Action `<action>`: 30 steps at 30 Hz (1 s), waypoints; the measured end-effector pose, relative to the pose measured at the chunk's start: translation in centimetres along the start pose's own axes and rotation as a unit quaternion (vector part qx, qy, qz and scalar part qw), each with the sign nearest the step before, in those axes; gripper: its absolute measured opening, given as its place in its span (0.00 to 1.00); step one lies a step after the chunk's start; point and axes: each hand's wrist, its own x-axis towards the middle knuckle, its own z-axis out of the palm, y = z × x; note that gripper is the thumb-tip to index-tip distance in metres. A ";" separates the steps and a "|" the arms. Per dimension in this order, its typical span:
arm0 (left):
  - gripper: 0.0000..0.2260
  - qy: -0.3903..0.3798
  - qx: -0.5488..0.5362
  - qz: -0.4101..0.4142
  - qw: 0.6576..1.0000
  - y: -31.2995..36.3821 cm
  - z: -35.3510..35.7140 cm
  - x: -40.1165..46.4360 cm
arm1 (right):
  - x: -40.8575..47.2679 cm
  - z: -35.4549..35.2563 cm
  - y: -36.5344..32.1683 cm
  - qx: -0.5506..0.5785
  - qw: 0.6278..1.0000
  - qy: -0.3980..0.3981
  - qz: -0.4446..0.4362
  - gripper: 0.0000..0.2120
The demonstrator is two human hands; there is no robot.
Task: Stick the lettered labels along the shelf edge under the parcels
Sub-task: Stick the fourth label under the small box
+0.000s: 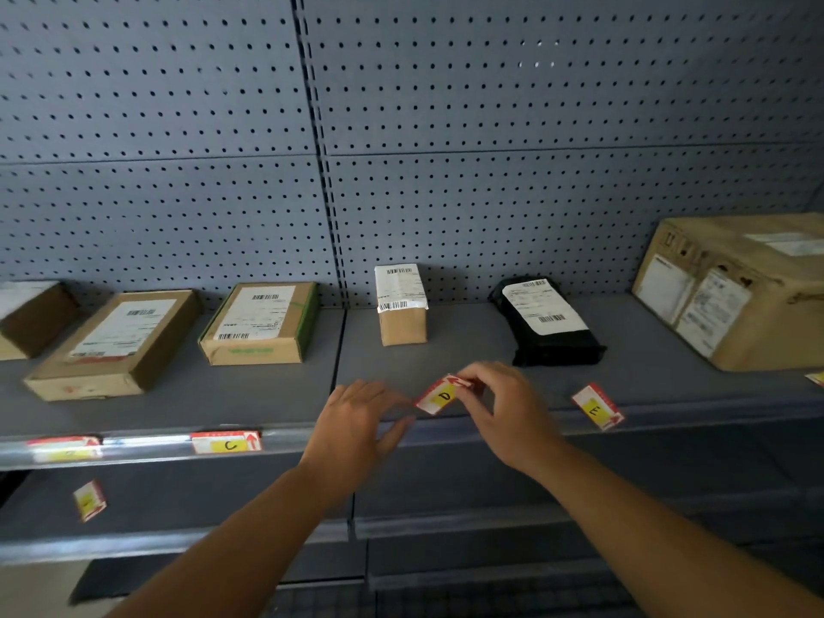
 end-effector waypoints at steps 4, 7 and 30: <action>0.07 0.034 -0.010 -0.020 0.999 0.0 -1.0 0.2 | 0.3 -0.1 -1.3 0.070 0.997 -0.014 0.011 0.04; 0.10 0.065 -0.009 -0.053 0.996 -0.5 -1.8 0.1 | 0.4 0.2 -1.9 0.142 0.989 -0.010 0.032 0.02; 0.02 -0.007 0.060 0.031 0.998 0.1 -0.8 0.3 | -0.8 2.8 -0.8 -0.223 0.950 0.054 -0.213 0.06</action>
